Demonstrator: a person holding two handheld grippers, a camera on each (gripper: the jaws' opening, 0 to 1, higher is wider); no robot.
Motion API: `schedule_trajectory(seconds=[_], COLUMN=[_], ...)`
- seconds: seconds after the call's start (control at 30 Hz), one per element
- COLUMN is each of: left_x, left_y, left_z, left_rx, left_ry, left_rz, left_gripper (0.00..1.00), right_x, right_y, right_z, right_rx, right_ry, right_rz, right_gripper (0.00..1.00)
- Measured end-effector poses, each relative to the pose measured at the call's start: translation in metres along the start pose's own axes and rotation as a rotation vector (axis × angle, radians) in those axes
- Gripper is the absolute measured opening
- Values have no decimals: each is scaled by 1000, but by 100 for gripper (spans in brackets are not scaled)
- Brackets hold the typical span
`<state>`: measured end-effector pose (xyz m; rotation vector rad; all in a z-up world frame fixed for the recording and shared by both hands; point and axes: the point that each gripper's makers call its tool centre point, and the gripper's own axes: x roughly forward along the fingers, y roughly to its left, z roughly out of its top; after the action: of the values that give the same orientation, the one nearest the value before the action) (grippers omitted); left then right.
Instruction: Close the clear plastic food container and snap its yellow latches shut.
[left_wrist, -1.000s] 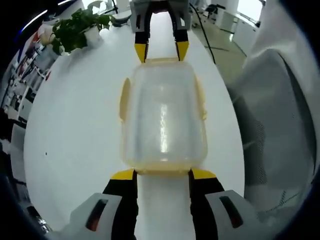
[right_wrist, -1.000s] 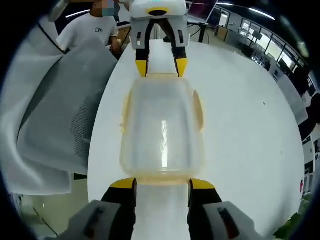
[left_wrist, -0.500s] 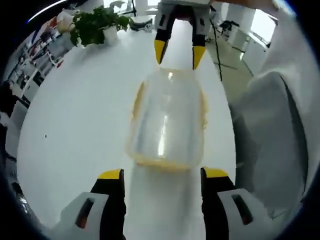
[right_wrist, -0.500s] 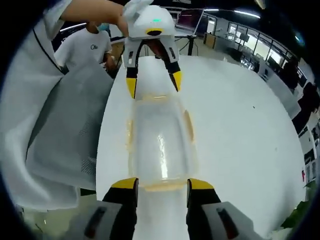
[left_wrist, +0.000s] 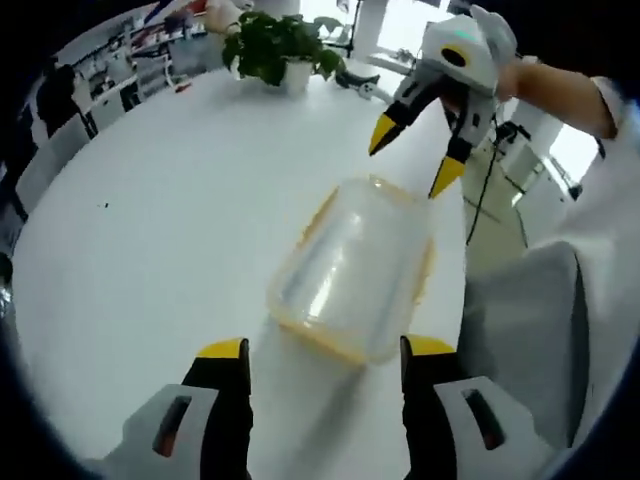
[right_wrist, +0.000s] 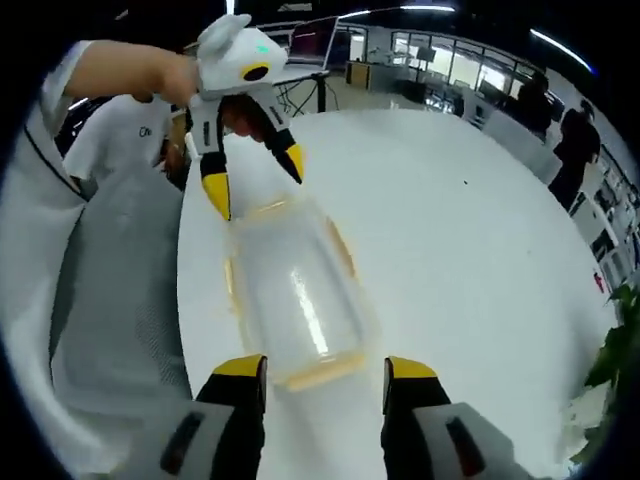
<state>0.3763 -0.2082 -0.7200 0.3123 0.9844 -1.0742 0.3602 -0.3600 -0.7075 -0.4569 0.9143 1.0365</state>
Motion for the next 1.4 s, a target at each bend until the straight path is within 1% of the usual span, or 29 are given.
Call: schedule_trajectory(seconds=[0.03,0.07,0.1,0.13,0.2,0.23,0.27,0.3,0.33,0.4,0.43,0.47,0.5,0.53,0.6,0.63,0.67,0.73,0.8,0.87,0.9,0.97,1.13,1.17,1.27,1.37,1.4], left_x=[0,0,1,2,4,4,5,5,5,6,6,7,7,8,10,10,10,13,15,16,16,19,21,22,24,27,28], left_y=[1,4,5,2,0,1,0,0,0,2,1,0,0,-2,-4,-4,-5,-4,-5,-6,-7,-9,-12,-13,-15,-17,-18], left_z=[1,2,3,5,4,3,5,6,5,4,4,3,2,0,2,2,4,2,1,2,3,3,4,4,4,3,4], left_rx=[-17,-44,-65,-106,-178,-209,-230,-268,-281,-319,-314,-318,-324,-334,-382,-388,-401,-409,-411,-423,-433,-439,-458,-458,-460,-466,-466], left_ry=[-11,-21,-27,-47,-55,-57,-72,-83,-83,-93,-92,-90,-84,-76,-93,-99,-107,-98,-95,-95,-104,-103,-100,-100,-88,-82,-80], left_rz=[6,22,30,18,11,12,6,7,2,6,6,4,5,-1,-17,-17,-16,-7,-5,-1,-3,-4,-15,-18,-20,-20,-22], left_gripper=[57,55,55,55,56,57,57,57,57,57,56,56,55,56,58,59,59,59,60,60,60,60,60,60,61,60,61], right_x=[0,0,0,0,1,2,4,5,6,9,11,12,13,13,14,14,14,16,17,19,20,23,24,25,27,29,30], right_y=[0,0,-2,-4,-6,-7,-8,-8,-9,-10,-10,-10,-8,-8,-9,-10,-9,-10,-10,-9,-8,-4,-6,-4,-3,1,1], right_z=[1,2,4,2,2,0,2,1,-3,-4,-7,-8,-10,-9,-4,-1,-4,-7,-9,-12,-13,-15,-14,-14,-13,-10,-10], right_rx=[14,50,44,71,104,172,210,234,222,198,213,237,289,325,382,432,449,474,475,452,427,419,470,491,509,516,519], right_ry=[-3,-9,-14,-2,0,7,-8,-6,26,30,41,45,43,28,-18,-47,-39,-30,-23,-4,6,25,18,17,17,20,23], right_rz=[-1,-4,-11,-33,-44,-54,-53,-57,-67,-87,-86,-84,-78,-77,-73,-72,-69,-71,-79,-95,-98,-94,-84,-69,-53,-39,-42], right_gripper=[42,42,42,41,39,38,38,37,37,41,43,43,43,43,43,44,44,43,42,40,40,40,41,41,41,40,40])
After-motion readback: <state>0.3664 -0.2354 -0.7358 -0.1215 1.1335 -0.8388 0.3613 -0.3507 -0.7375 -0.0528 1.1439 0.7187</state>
